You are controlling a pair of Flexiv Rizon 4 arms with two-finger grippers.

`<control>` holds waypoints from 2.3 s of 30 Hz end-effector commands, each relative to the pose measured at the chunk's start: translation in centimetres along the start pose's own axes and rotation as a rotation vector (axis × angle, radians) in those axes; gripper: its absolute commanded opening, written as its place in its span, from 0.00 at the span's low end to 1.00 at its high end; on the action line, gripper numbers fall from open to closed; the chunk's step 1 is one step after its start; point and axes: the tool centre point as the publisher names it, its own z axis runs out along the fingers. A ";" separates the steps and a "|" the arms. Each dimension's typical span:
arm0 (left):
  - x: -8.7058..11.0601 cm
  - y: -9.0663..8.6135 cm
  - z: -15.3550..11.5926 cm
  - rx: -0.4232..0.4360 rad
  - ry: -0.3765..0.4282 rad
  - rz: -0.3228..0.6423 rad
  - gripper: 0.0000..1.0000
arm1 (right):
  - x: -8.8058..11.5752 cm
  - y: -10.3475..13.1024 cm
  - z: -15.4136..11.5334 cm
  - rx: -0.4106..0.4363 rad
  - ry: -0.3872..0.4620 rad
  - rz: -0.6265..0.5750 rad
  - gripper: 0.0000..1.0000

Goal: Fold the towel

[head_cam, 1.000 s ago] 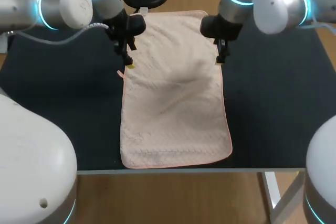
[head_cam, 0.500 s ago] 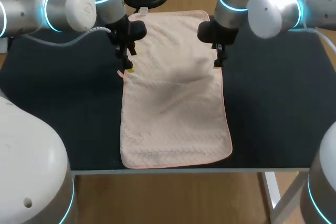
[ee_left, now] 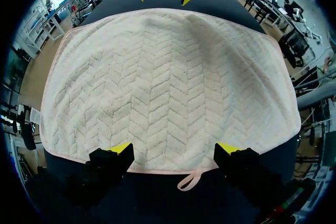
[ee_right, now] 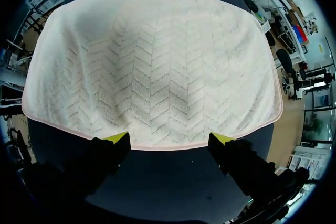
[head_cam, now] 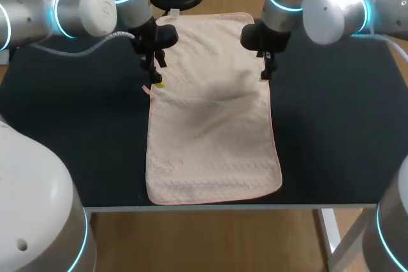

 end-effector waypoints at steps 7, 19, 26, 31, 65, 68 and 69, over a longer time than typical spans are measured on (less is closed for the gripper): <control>0.1 -0.1 1.2 -0.016 0.035 0.006 1.00 | 0.4 0.5 0.7 0.004 0.041 0.027 1.00; -0.3 0.6 2.6 -0.015 0.059 -0.036 1.00 | 1.0 0.2 3.2 0.015 0.103 0.033 1.00; -0.7 0.8 3.2 -0.035 0.063 -0.039 1.00 | 0.9 0.1 4.2 0.025 0.120 0.026 1.00; -0.8 0.9 3.5 -0.043 0.066 -0.037 1.00 | 0.6 0.0 4.7 0.033 0.128 0.030 1.00; -0.3 0.6 4.4 -0.056 0.079 -0.019 0.00 | 1.8 -0.3 4.6 0.008 0.131 0.043 0.00; -0.1 0.5 4.1 -0.057 0.074 -0.015 0.00 | 1.9 -0.4 4.5 0.009 0.130 0.045 0.00; -0.1 0.4 4.0 -0.057 0.073 -0.014 0.00 | 1.9 -0.4 4.4 0.009 0.129 0.045 0.00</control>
